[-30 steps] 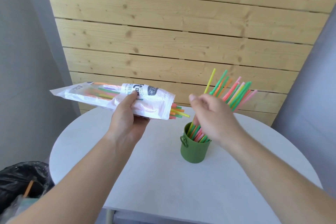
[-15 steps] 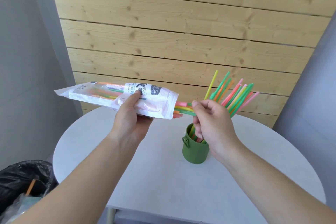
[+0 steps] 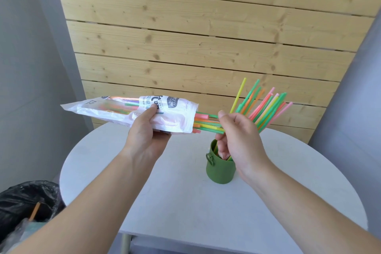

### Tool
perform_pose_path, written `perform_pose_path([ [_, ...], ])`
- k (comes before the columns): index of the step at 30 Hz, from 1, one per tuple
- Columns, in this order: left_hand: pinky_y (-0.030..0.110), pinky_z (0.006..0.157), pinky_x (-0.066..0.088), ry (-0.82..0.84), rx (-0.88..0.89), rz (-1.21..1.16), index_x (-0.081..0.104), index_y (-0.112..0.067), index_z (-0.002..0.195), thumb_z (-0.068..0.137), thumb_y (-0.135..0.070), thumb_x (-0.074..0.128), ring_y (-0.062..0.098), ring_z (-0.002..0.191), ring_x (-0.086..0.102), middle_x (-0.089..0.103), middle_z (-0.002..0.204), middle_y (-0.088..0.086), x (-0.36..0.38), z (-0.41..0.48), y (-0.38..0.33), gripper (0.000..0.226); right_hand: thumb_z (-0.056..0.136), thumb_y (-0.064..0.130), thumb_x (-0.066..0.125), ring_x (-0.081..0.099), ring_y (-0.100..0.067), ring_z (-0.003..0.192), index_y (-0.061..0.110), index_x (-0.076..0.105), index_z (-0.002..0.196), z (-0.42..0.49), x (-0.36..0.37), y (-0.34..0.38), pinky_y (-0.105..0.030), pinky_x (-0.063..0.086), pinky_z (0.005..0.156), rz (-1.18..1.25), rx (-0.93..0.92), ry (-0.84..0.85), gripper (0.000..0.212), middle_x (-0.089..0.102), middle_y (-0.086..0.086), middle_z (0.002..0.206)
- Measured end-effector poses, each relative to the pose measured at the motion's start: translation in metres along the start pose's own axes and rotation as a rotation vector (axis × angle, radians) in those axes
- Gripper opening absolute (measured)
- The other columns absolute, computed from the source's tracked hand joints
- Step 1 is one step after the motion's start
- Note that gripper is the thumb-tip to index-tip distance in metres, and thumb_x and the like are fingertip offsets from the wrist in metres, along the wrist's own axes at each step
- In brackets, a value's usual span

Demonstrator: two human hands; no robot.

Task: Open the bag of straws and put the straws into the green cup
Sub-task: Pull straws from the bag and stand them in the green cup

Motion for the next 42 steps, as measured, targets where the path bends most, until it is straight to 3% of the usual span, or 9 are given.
perform_pose_path([
  [4, 0.054, 0.106, 0.052, 0.005, -0.002, 0.018, 0.066, -0.008, 0.113, 0.102, -0.008, 0.059, 0.028, 0.116, 0.072, 0.077, 0.117, 0.011, 0.001, 0.0, 0.0, 0.013, 0.099, 0.026, 0.06, 0.045, -0.016, 0.04, 0.01, 0.06, 0.099, -0.002, 0.004, -0.001, -0.022, 0.037, 0.038, -0.04, -0.014, 0.027, 0.016, 0.062, -0.006, 0.061],
  [11, 0.05, 0.099, 0.057, 0.005, 0.013, 0.001, 0.065, -0.008, 0.118, 0.102, -0.007, 0.059, 0.026, 0.112, 0.074, 0.078, 0.115, 0.008, 0.0, 0.002, -0.005, 0.017, 0.099, 0.02, 0.06, 0.043, -0.012, 0.038, 0.006, 0.062, 0.093, 0.004, -0.004, 0.003, -0.024, 0.038, 0.038, -0.032, -0.055, -0.031, 0.015, 0.06, -0.004, 0.057],
  [17, 0.044, 0.096, 0.059, -0.027, 0.035, -0.031, 0.067, -0.01, 0.113, 0.101, -0.007, 0.061, 0.023, 0.11, 0.075, 0.079, 0.108, 0.006, -0.004, 0.005, -0.015, 0.014, 0.099, 0.014, 0.06, 0.043, -0.012, 0.04, 0.007, 0.063, 0.091, 0.015, -0.022, 0.018, -0.024, 0.037, 0.039, -0.085, -0.084, 0.028, 0.01, 0.059, -0.002, 0.054],
  [21, 0.048, 0.1, 0.057, -0.031, 0.06, -0.039, 0.065, -0.008, 0.122, 0.101, -0.007, 0.06, 0.025, 0.11, 0.075, 0.076, 0.121, 0.009, -0.006, 0.006, -0.017, 0.021, 0.098, 0.013, 0.06, 0.043, -0.011, 0.041, 0.008, 0.065, 0.092, 0.023, -0.045, 0.031, -0.022, 0.036, 0.039, -0.152, -0.117, 0.037, 0.01, 0.058, -0.006, 0.058],
  [24, 0.048, 0.1, 0.057, -0.034, 0.053, -0.038, 0.066, -0.009, 0.113, 0.101, -0.006, 0.06, 0.024, 0.11, 0.075, 0.076, 0.121, 0.008, -0.006, 0.005, -0.014, 0.013, 0.098, 0.014, 0.061, 0.043, -0.011, 0.041, 0.009, 0.066, 0.092, 0.025, -0.056, 0.035, -0.022, 0.036, 0.039, -0.172, -0.124, 0.044, 0.01, 0.059, -0.012, 0.063],
  [28, 0.048, 0.102, 0.056, -0.027, 0.043, -0.036, 0.067, -0.01, 0.107, 0.101, -0.006, 0.06, 0.023, 0.107, 0.076, 0.08, 0.102, 0.005, -0.005, 0.005, -0.011, 0.01, 0.098, 0.013, 0.06, 0.042, -0.01, 0.04, 0.007, 0.065, 0.09, 0.022, -0.061, 0.039, -0.022, 0.035, 0.038, -0.226, -0.143, 0.063, 0.012, 0.056, -0.009, 0.06],
  [32, 0.05, 0.102, 0.055, -0.036, 0.05, -0.058, 0.067, -0.009, 0.109, 0.101, -0.006, 0.061, 0.024, 0.108, 0.076, 0.079, 0.109, 0.006, -0.005, 0.006, -0.013, 0.011, 0.099, 0.013, 0.059, 0.04, -0.009, 0.039, 0.008, 0.065, 0.088, 0.021, -0.079, 0.054, -0.023, 0.033, 0.038, -0.257, -0.182, 0.045, 0.014, 0.056, -0.003, 0.055],
  [36, 0.047, 0.102, 0.056, -0.04, 0.05, -0.051, 0.068, -0.01, 0.105, 0.1, -0.008, 0.063, 0.022, 0.105, 0.077, 0.081, 0.098, 0.005, -0.006, 0.008, -0.014, 0.008, 0.1, 0.014, 0.058, 0.038, -0.007, 0.039, 0.006, 0.065, 0.091, 0.018, -0.105, 0.069, -0.019, 0.032, 0.037, -0.286, -0.195, 0.021, 0.014, 0.053, -0.01, 0.063],
  [42, 0.046, 0.1, 0.057, -0.035, 0.047, -0.038, 0.068, -0.01, 0.108, 0.101, -0.009, 0.063, 0.022, 0.105, 0.077, 0.08, 0.107, 0.004, -0.007, 0.008, -0.011, 0.009, 0.099, 0.017, 0.059, 0.039, -0.009, 0.039, 0.009, 0.066, 0.089, 0.016, -0.144, 0.082, -0.019, 0.034, 0.037, -0.406, -0.197, -0.019, 0.015, 0.055, -0.009, 0.064],
])
Point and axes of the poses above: each hand's wrist, its own z-axis towards the middle knuckle, its own x-axis out of the palm, y = z × x, the point moved 2 cm from there along z, towards the middle knuckle
